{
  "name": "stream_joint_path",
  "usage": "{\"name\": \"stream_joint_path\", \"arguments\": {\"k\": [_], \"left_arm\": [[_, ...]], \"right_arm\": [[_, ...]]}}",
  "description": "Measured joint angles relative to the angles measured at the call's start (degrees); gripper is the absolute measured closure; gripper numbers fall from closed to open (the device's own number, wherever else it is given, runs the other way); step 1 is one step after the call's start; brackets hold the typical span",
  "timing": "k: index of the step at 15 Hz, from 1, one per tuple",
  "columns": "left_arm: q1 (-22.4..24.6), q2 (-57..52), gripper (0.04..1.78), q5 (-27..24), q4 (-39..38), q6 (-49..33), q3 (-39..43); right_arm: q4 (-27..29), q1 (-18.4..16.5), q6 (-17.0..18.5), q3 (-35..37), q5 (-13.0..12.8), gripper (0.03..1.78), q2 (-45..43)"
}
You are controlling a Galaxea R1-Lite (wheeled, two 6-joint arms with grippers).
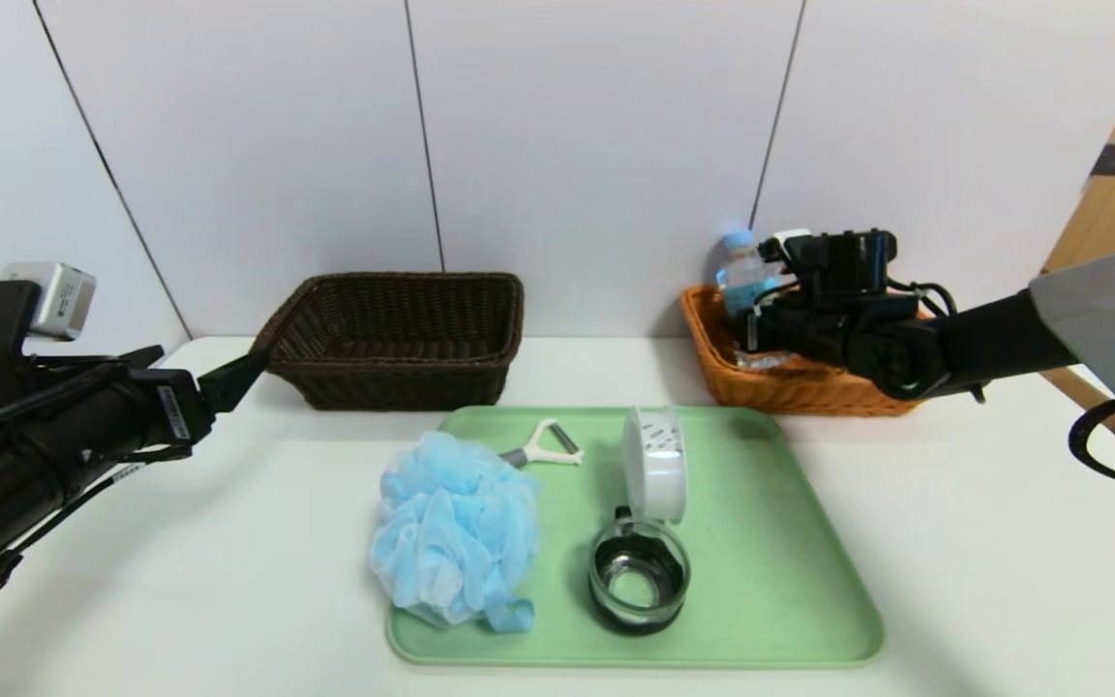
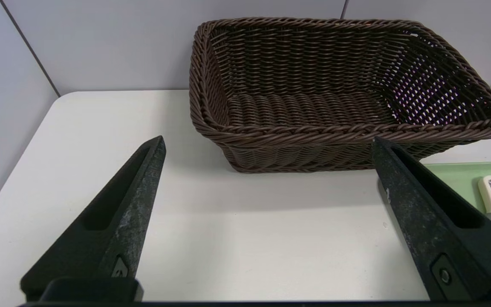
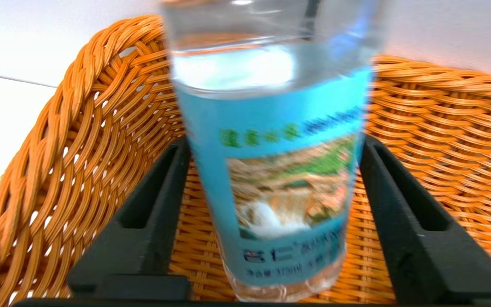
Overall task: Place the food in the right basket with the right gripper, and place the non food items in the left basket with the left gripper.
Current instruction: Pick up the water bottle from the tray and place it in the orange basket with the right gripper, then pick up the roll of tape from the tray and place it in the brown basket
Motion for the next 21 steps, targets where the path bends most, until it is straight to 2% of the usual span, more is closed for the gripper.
{"name": "stream_joint_path", "arguments": {"k": [4,8,11,13,16,18,21], "left_arm": [[0.02,-0.13,0.13,0.09,0.02,0.01,0.0],[0.0,-0.51,0.13,0.11,0.05,0.01,0.0],[0.0,-0.79,0.13,0.18,0.05,0.01,0.07],[-0.02,-0.93,0.13,0.18,0.05,0.06,0.13],[0.02,-1.15,0.13,0.27,0.05,0.09,0.22],[0.02,-1.21,0.13,0.27,0.05,0.11,0.33],[0.0,-1.23,0.13,0.27,0.07,0.11,0.66]], "right_arm": [[0.61,-0.13,-0.15,2.93,-0.11,0.32,-3.67],[1.93,0.45,-0.04,7.09,0.09,0.24,-12.04],[7.96,4.28,0.99,7.84,0.45,0.19,-19.74],[14.19,9.62,3.63,7.01,0.52,0.17,-24.26],[25.92,16.98,9.94,3.47,0.23,0.15,-28.65],[35.52,19.8,13.13,-0.18,0.15,0.14,-29.79],[51.94,22.82,18.46,-11.11,0.09,0.13,-28.53]]}}
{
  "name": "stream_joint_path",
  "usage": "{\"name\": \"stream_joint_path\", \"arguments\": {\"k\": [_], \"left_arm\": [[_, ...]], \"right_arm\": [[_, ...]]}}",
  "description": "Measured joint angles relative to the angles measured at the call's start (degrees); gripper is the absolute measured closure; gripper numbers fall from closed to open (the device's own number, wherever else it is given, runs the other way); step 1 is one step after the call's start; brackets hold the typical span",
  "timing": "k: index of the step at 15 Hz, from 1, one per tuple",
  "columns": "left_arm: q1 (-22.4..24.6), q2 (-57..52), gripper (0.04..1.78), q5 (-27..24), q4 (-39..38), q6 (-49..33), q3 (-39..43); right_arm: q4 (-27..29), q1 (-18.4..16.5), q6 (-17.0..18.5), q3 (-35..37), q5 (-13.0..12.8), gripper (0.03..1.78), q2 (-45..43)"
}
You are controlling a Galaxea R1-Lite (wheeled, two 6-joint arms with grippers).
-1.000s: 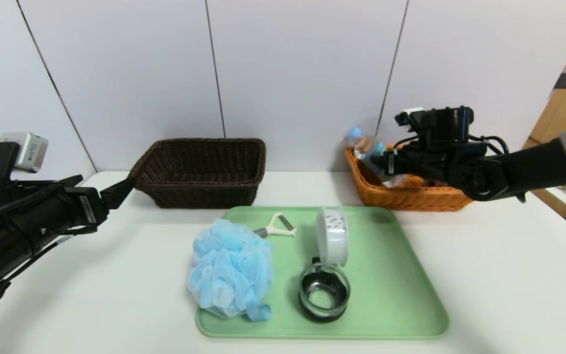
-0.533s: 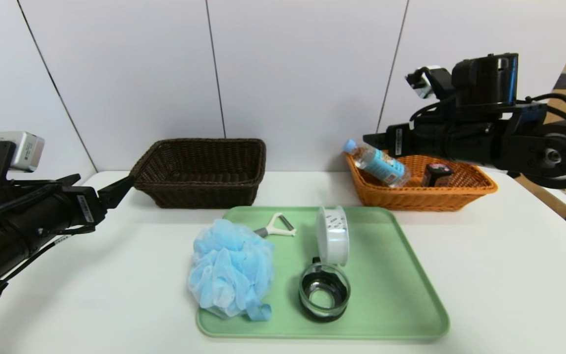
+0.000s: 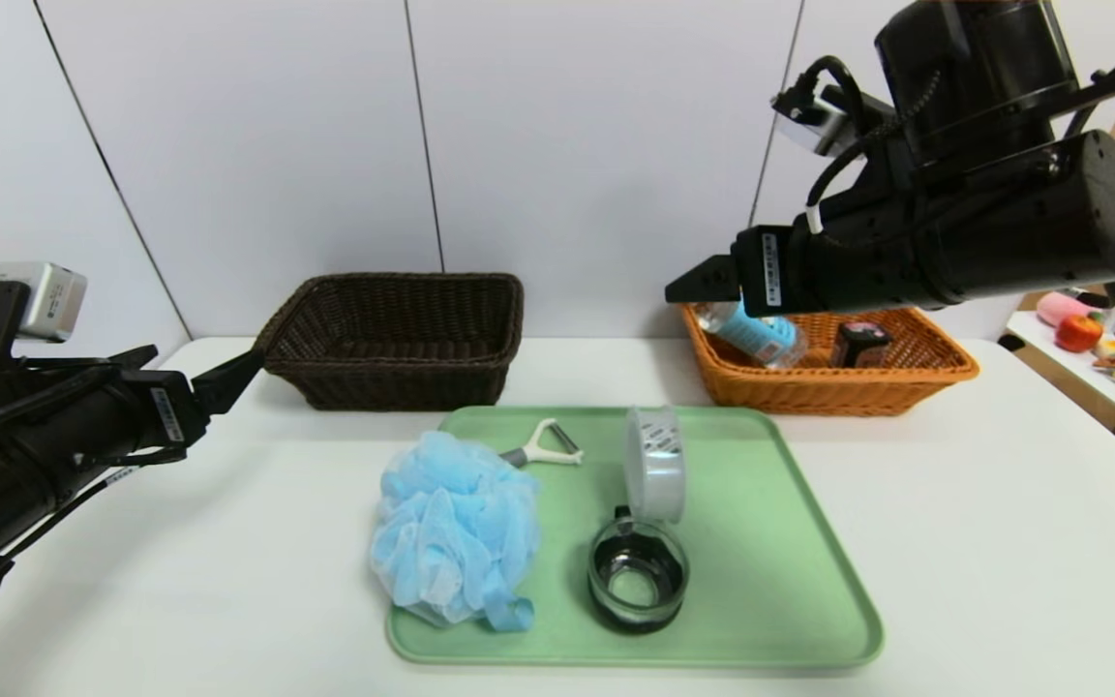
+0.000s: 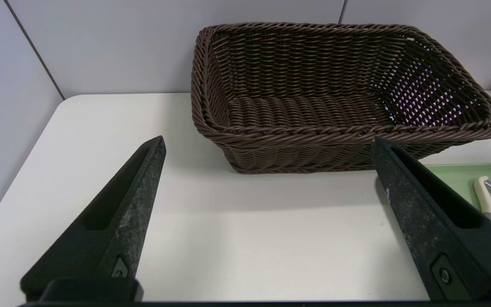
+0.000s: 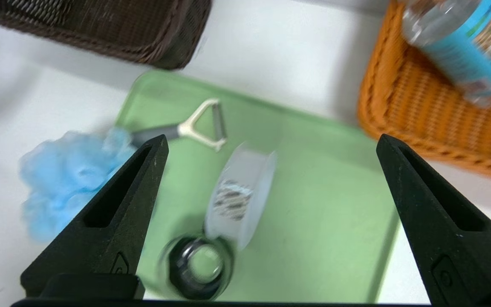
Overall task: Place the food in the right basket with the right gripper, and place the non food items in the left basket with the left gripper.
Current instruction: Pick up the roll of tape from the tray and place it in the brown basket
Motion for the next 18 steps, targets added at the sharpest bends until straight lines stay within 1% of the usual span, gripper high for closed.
{"name": "stream_joint_path", "arguments": {"k": [3,4,5,6,7,8,9,11,15,18], "left_arm": [[0.02,-0.04,0.13,-0.05,-0.02,0.06,0.09],[0.02,-0.06,0.13,-0.07,-0.02,0.01,0.16],[0.05,-0.06,0.13,-0.05,0.0,0.04,0.44],[0.05,-0.09,0.13,-0.05,0.0,0.09,0.63],[0.06,-0.09,0.13,0.0,-0.02,0.09,0.71],[0.05,-0.09,0.13,-0.02,-0.02,0.09,0.72],[0.05,-0.09,0.13,-0.05,0.0,0.09,0.72],[0.05,-0.04,0.13,-0.05,-0.02,0.04,0.72],[0.13,0.09,0.13,-0.02,-0.09,-0.11,0.39],[0.11,0.44,0.13,0.0,-0.09,-0.07,0.3]], "right_arm": [[14.64,2.29,4.62,-11.9,-0.18,0.12,5.21],[18.82,3.25,5.97,-14.45,-0.99,0.12,7.39],[22.16,4.55,7.16,-16.13,-2.84,0.12,9.8],[23.54,5.57,7.88,-17.08,-5.18,0.12,11.98],[24.0,6.42,8.35,-17.62,-7.55,0.12,14.13],[24.06,6.86,9.14,-17.88,-8.68,0.12,15.76],[24.11,7.08,9.69,-17.99,-9.05,0.12,17.19],[24.11,7.29,10.11,-17.94,-9.29,0.12,19.43],[23.37,7.2,12.97,-14.88,-9.26,0.11,21.96],[18.25,7.09,13.25,-10.96,-8.66,0.11,22.43]]}}
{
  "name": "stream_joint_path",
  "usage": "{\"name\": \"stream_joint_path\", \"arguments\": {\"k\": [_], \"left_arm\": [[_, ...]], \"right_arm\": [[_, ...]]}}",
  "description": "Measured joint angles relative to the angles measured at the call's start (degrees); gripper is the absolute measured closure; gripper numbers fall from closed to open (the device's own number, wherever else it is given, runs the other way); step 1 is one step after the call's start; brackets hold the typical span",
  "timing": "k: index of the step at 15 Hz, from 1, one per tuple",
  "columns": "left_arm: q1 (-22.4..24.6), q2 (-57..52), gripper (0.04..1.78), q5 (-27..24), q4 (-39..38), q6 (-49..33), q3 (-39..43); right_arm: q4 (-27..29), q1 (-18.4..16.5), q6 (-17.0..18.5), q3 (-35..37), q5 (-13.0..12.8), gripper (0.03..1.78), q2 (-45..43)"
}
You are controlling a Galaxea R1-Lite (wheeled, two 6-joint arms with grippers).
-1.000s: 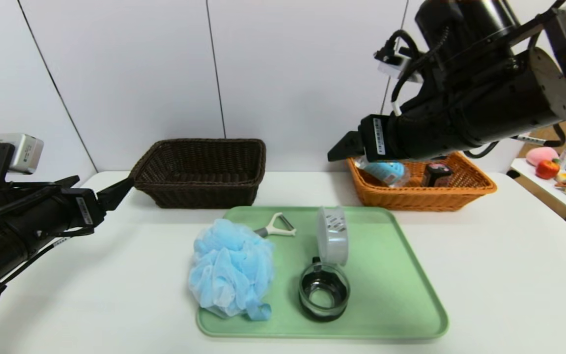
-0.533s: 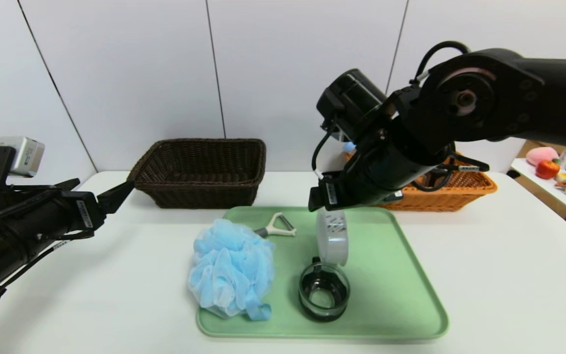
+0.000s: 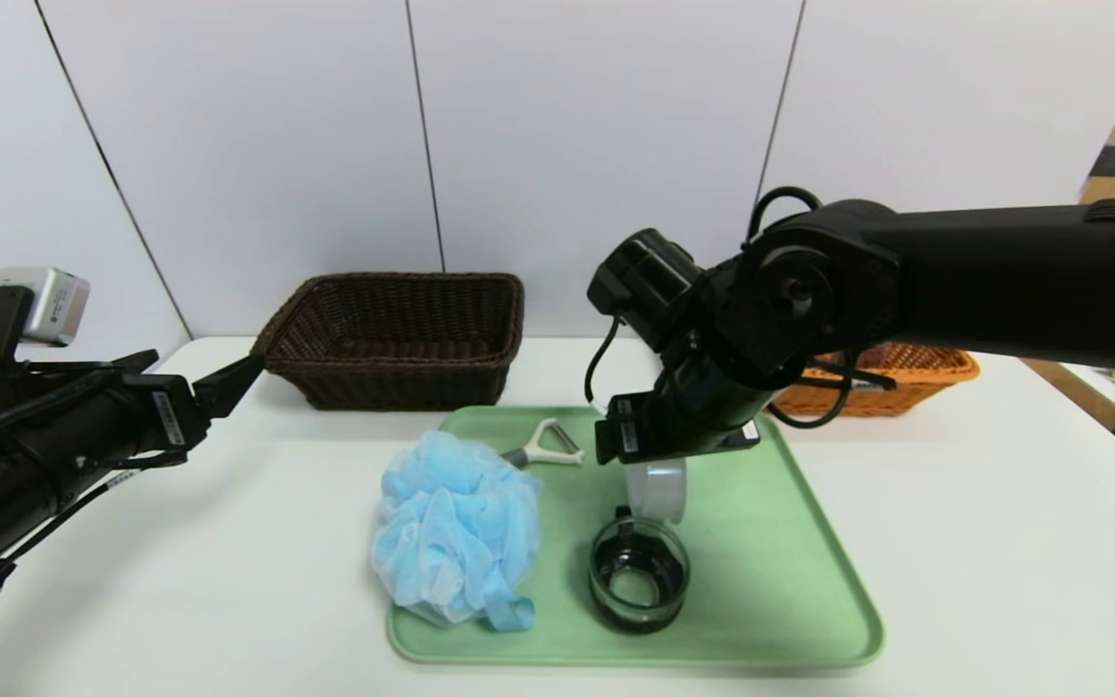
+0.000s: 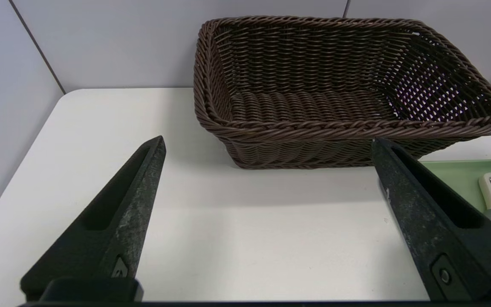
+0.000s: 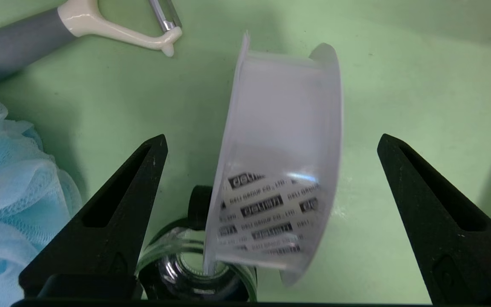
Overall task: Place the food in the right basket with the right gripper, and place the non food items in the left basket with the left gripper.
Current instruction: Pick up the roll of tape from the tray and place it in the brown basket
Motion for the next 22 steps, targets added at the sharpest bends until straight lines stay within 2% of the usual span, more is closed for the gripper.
{"name": "stream_joint_path", "arguments": {"k": [4,8,11,12,19,22], "left_arm": [[0.02,0.13,0.13,0.04,0.0,-0.41,0.07],[0.02,0.24,0.13,0.06,-0.02,-0.55,0.07],[0.02,0.5,0.13,0.06,-0.11,-0.55,0.0],[0.06,0.55,0.13,0.11,-0.11,-0.56,0.0],[0.11,0.77,0.13,0.09,-0.13,-0.56,0.0],[0.11,0.8,0.13,0.11,-0.11,-0.63,0.05]], "right_arm": [[-7.97,-0.34,-0.06,5.25,0.2,0.11,-0.16],[-9.46,-0.45,-0.28,7.0,0.06,0.74,-0.39],[-9.34,-0.5,-0.3,7.5,0.02,1.04,-0.48],[-9.29,-0.5,-0.3,7.88,0.02,1.2,-0.52],[-9.37,-0.48,-0.55,8.79,-0.11,1.22,-1.77],[-9.92,-0.33,-2.78,7.0,-0.41,1.22,-4.68]]}}
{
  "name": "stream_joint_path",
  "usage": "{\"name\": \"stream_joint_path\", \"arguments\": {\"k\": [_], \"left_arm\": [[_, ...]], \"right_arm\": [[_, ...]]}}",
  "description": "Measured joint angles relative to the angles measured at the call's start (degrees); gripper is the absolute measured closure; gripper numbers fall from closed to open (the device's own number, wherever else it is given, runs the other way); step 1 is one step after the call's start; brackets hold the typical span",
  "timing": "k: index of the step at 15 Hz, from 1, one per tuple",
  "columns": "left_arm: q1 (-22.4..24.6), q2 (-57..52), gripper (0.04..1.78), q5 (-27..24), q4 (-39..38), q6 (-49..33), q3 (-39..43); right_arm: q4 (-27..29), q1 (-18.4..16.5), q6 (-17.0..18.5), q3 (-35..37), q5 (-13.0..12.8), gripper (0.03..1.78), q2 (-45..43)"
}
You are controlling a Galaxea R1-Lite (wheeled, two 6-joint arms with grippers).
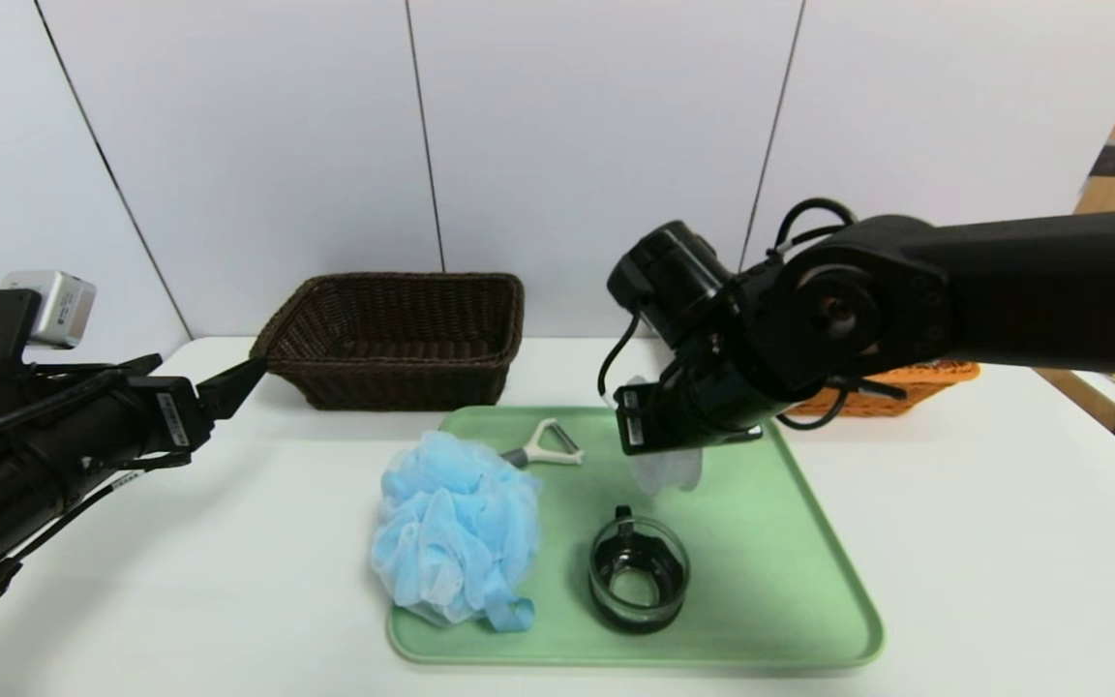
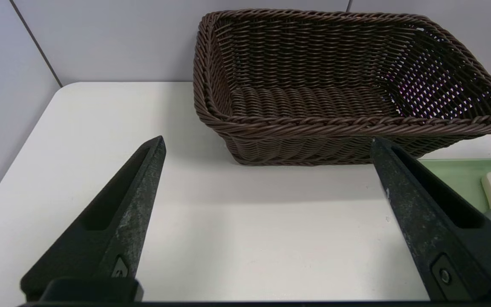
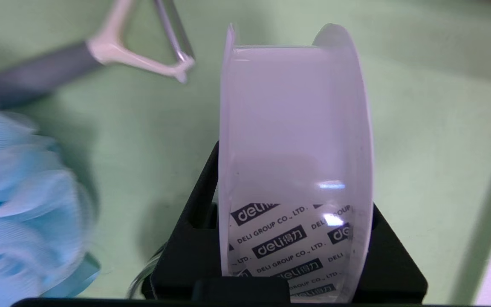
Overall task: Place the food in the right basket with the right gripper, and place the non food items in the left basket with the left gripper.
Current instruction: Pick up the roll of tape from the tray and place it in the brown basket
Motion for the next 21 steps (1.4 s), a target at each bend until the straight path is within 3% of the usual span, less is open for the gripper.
{"name": "stream_joint_path", "arguments": {"k": [3,5,10,13,17,21], "left_arm": [[0.0,0.22,0.13,0.0,0.0,0.07,0.06],[0.0,0.29,0.13,-0.02,0.0,0.11,0.04],[0.0,0.6,0.13,-0.05,-0.63,0.35,-0.17],[-0.06,1.29,0.13,-0.02,-3.15,0.46,-0.02],[-0.09,1.89,0.13,-0.07,-4.02,0.52,0.39],[-0.17,2.01,0.13,-0.1,-4.02,0.52,0.55]], "right_arm": [[-1.85,0.52,-4.8,-6.79,0.02,1.22,-2.73],[-6.97,0.74,-9.33,-11.85,0.26,1.22,-3.01],[-32.02,2.54,-19.32,-14.25,1.77,1.22,3.47],[-46.57,3.06,-21.37,-14.51,4.78,1.22,9.8],[-65.7,2.89,-23.66,-14.77,6.57,1.22,18.25],[-71.07,2.65,-24.97,-14.97,6.45,1.22,23.17]]}}
